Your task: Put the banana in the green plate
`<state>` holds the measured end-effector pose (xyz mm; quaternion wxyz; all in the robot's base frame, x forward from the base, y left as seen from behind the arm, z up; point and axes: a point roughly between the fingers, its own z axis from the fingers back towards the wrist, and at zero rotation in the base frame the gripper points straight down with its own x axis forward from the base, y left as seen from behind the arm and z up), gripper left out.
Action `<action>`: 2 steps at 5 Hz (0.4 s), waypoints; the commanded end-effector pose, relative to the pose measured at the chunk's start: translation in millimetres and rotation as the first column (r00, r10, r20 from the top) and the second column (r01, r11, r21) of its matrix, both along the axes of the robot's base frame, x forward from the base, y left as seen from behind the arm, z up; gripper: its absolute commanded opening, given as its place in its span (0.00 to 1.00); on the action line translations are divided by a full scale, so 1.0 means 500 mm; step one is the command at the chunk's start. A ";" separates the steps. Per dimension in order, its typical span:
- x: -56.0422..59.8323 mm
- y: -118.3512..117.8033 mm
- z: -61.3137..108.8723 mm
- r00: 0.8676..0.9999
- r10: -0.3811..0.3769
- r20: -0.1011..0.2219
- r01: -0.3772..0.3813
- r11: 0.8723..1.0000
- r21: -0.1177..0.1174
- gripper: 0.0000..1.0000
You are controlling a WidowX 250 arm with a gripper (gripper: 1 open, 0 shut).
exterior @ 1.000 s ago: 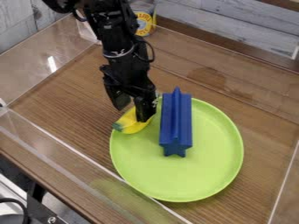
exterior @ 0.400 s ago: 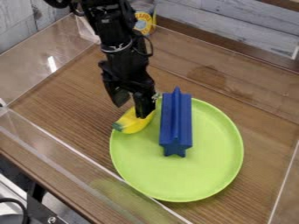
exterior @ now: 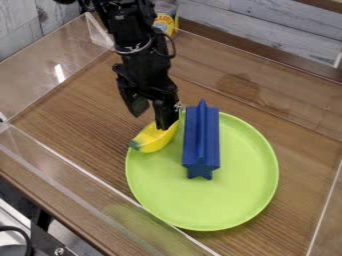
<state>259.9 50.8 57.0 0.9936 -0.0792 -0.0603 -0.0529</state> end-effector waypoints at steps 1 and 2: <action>0.020 0.007 0.045 0.997 0.003 0.078 -0.004 1.000 0.022 1.00; 0.020 0.004 0.049 0.997 0.000 0.081 -0.002 1.000 0.020 1.00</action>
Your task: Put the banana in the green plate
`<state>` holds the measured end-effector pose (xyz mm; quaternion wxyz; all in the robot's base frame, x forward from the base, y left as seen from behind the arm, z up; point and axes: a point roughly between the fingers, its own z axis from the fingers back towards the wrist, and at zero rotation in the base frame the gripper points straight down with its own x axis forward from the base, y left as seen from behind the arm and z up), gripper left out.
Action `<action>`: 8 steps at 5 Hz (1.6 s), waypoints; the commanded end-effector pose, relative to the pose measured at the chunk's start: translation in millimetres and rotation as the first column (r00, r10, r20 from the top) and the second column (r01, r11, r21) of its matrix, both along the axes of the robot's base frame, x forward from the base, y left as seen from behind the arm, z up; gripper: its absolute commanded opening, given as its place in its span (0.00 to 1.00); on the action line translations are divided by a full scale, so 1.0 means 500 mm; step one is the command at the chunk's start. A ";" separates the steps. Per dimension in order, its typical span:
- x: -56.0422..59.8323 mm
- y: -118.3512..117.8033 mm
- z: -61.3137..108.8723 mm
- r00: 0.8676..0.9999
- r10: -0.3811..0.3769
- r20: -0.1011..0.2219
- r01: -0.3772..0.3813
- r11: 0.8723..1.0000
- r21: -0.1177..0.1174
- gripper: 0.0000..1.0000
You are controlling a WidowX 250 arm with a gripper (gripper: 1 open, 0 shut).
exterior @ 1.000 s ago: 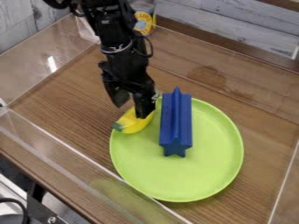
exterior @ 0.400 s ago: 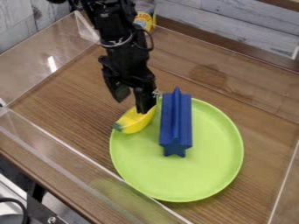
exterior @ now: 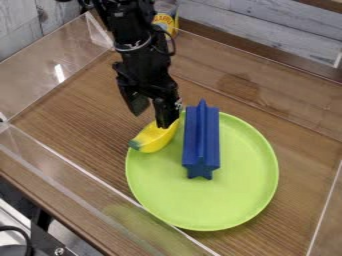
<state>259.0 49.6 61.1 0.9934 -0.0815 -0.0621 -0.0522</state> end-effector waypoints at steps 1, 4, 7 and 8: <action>0.021 0.002 0.045 0.997 -0.003 0.080 0.001 1.000 0.022 1.00; 0.035 -0.017 0.017 0.998 -0.026 0.058 0.024 0.999 0.034 1.00; 0.043 -0.030 -0.015 0.998 -0.046 0.040 0.044 0.998 0.050 1.00; 0.046 -0.032 -0.026 0.998 -0.049 0.036 0.047 0.997 0.054 1.00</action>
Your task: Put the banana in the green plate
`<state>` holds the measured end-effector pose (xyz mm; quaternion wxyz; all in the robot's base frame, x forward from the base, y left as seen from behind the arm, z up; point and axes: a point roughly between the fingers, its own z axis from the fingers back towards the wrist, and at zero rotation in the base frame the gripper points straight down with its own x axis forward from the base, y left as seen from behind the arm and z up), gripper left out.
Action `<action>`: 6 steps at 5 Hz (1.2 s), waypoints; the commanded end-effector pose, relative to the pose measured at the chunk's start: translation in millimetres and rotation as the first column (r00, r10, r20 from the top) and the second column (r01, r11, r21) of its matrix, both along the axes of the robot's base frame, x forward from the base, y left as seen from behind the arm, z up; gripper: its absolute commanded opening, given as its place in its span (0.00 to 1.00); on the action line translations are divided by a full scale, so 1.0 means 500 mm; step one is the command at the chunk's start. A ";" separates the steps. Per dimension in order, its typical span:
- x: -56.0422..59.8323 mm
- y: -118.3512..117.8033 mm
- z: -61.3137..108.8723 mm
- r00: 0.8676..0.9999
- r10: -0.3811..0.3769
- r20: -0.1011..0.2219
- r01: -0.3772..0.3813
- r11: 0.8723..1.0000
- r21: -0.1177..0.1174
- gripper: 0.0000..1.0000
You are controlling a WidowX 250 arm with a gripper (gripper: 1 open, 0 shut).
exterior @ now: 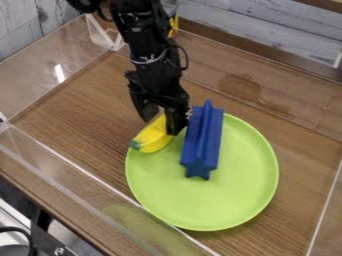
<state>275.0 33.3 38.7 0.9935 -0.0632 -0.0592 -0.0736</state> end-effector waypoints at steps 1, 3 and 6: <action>0.017 -0.002 0.012 0.999 -0.012 0.035 0.012 1.000 0.017 0.00; 0.029 -0.002 0.020 0.999 -0.030 0.037 0.029 0.999 0.035 0.00; 0.061 0.005 0.032 0.997 -0.048 0.053 0.044 0.996 0.072 0.00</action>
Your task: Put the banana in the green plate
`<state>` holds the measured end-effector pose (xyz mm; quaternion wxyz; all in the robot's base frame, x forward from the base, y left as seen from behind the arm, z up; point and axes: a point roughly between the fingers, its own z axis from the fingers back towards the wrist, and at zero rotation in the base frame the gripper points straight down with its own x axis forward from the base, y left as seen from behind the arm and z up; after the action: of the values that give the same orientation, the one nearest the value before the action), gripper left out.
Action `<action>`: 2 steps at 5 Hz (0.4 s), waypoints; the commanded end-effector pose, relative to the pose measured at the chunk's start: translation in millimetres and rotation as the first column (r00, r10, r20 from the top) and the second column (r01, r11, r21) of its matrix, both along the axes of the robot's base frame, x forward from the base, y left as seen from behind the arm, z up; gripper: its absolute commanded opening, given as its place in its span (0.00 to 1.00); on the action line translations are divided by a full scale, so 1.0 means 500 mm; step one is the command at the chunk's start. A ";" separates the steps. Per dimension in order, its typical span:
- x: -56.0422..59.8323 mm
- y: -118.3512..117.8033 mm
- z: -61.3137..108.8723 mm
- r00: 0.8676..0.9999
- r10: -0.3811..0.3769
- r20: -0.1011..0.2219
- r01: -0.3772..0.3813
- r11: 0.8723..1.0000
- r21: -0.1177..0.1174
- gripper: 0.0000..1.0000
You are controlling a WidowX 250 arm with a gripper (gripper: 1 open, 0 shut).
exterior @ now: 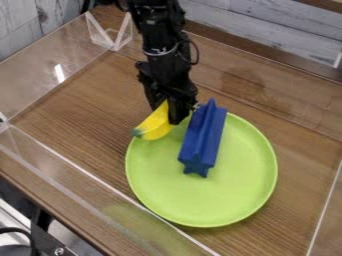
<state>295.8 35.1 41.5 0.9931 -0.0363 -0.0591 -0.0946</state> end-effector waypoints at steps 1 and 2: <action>0.022 0.001 0.029 0.998 -0.014 0.054 0.012 1.000 0.027 0.00; 0.023 0.001 0.031 0.998 -0.017 0.058 0.015 0.999 0.038 1.00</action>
<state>296.5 35.3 41.6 0.9931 -0.0247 -0.0578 -0.0988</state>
